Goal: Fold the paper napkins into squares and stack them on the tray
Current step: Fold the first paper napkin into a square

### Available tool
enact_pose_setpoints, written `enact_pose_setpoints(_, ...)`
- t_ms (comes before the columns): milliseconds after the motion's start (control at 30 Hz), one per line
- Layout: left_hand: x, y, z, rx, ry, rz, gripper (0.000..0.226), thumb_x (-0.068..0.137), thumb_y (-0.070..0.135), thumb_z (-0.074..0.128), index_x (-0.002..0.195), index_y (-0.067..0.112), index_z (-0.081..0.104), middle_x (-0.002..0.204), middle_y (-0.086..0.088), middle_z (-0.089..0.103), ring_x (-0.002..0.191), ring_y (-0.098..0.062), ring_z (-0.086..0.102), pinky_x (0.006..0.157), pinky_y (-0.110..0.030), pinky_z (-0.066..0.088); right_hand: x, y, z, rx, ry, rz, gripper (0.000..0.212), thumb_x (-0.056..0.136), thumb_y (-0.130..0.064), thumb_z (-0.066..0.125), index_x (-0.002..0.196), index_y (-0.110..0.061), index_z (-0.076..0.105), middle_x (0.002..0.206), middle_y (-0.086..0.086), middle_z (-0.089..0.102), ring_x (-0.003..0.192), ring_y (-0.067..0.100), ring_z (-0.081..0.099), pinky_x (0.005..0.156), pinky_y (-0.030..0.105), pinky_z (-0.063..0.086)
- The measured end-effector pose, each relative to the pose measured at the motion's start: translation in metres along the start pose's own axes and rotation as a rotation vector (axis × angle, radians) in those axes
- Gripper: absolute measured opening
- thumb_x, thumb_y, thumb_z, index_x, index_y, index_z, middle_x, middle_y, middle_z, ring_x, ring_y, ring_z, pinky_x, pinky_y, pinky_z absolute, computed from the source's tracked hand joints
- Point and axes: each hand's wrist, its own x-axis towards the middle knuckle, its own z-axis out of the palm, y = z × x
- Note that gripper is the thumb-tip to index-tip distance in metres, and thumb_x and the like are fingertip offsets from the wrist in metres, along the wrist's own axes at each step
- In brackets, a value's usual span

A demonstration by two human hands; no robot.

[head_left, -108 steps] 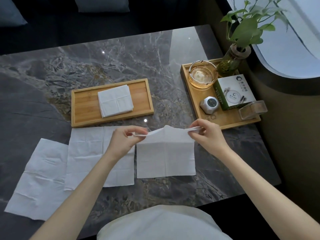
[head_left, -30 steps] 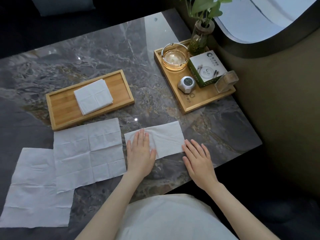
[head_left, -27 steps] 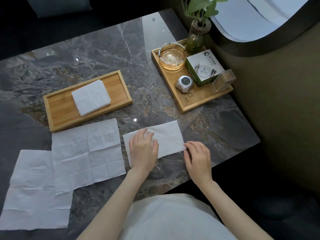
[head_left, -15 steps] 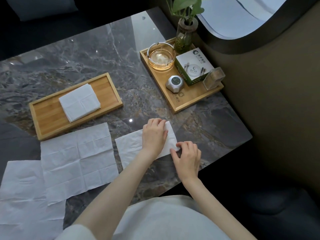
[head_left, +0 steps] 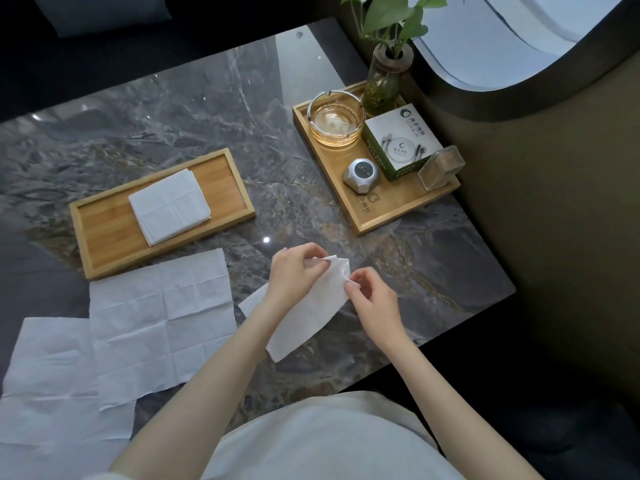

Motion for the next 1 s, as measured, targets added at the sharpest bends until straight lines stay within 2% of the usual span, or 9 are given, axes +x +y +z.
enact_pose_setpoints(100,-0.001,0.008,-0.025,-0.158,-0.017,-0.062,0.008,0.082,0.018,0.063,0.089,0.016,0.066,0.084,0.001,0.066,0.083,-0.011,0.061,0.073,-0.023,0.048,0.013,-0.024,-0.002,0.224,-0.072,0.044,0.002,0.087,-0.017,0.056,0.086,-0.017,0.057,0.082,0.001,0.063,0.075,0.011,0.057,0.070,0.034,0.048)
enact_pose_setpoints(167,-0.001,0.012,-0.041,-0.216,0.014,-0.075,0.012,0.082,0.015,0.063,0.094,0.015,0.066,0.087,0.001,0.066,0.081,-0.008,0.060,0.071,-0.019,0.047,0.022,-0.042,-0.004,0.308,-0.091,0.038,0.007,0.087,-0.013,0.058,0.090,-0.019,0.056,0.089,0.002,0.064,0.081,0.012,0.060,0.073,0.037,0.051)
enact_pose_setpoints(333,-0.005,0.025,-0.084,-0.425,0.090,-0.120,0.008,0.081,0.014,0.066,0.088,0.016,0.068,0.084,0.000,0.067,0.079,-0.014,0.062,0.075,-0.035,0.050,0.038,-0.086,-0.010,0.382,-0.161,-0.098,0.034,0.083,-0.006,0.064,0.113,-0.015,0.053,0.083,0.003,0.069,0.078,0.007,0.067,0.068,0.020,0.054)
enact_pose_setpoints(433,-0.014,0.037,-0.105,-0.532,0.154,-0.087,0.006,0.078,0.013,0.069,0.084,0.012,0.068,0.076,0.002,0.066,0.075,-0.011,0.059,0.070,-0.028,0.048,0.040,-0.109,-0.016,0.343,-0.195,-0.212,0.020,0.081,-0.007,0.067,0.100,-0.013,0.063,0.086,-0.001,0.071,0.082,0.009,0.068,0.071,0.023,0.056)
enact_pose_setpoints(533,-0.029,0.043,-0.123,-0.624,0.181,-0.057,0.008,0.070,0.015,0.072,0.078,0.016,0.071,0.069,0.012,0.070,0.069,-0.007,0.061,0.066,-0.020,0.049,0.037,-0.127,-0.023,0.355,-0.227,-0.317,0.013,0.081,-0.005,0.067,0.083,-0.017,0.067,0.074,-0.012,0.069,0.073,0.003,0.064,0.064,0.016,0.052)
enact_pose_setpoints(667,-0.054,0.038,-0.129,-0.613,0.174,-0.038,0.008,0.069,0.008,0.073,0.077,0.011,0.073,0.088,0.007,0.073,0.089,-0.011,0.064,0.074,-0.025,0.053,0.025,-0.128,-0.031,0.254,-0.345,-0.373,0.008,0.078,-0.006,0.070,0.083,-0.012,0.071,0.083,-0.002,0.072,0.080,0.015,0.065,0.075,0.026,0.052)
enact_pose_setpoints(767,-0.075,0.023,-0.116,-0.489,0.137,-0.074,0.015,0.071,0.002,0.072,0.076,0.017,0.074,0.097,0.007,0.070,0.096,-0.003,0.061,0.076,-0.012,0.048,0.015,-0.109,-0.031,0.121,-0.375,-0.360,0.007,0.077,-0.011,0.069,0.083,-0.009,0.072,0.087,0.004,0.073,0.086,0.017,0.066,0.082,0.030,0.051)
enact_pose_setpoints(867,-0.093,0.001,-0.092,-0.455,0.125,-0.142,0.020,0.070,0.000,0.072,0.074,0.020,0.074,0.094,0.012,0.069,0.092,0.002,0.060,0.072,-0.007,0.045,0.003,-0.078,-0.022,-0.022,-0.377,-0.340,0.008,0.077,-0.007,0.069,0.084,-0.011,0.072,0.088,0.002,0.071,0.087,0.009,0.064,0.079,0.019,0.048)
enact_pose_setpoints(1000,-0.111,-0.024,-0.056,-0.408,0.160,-0.253,0.025,0.069,-0.006,0.072,0.071,0.020,0.072,0.079,0.023,0.070,0.082,0.004,0.062,0.070,-0.004,0.043,-0.006,-0.036,-0.007,-0.183,-0.404,-0.272,0.011,0.078,-0.009,0.068,0.085,-0.017,0.071,0.090,-0.002,0.069,0.088,0.006,0.062,0.078,0.020,0.047)
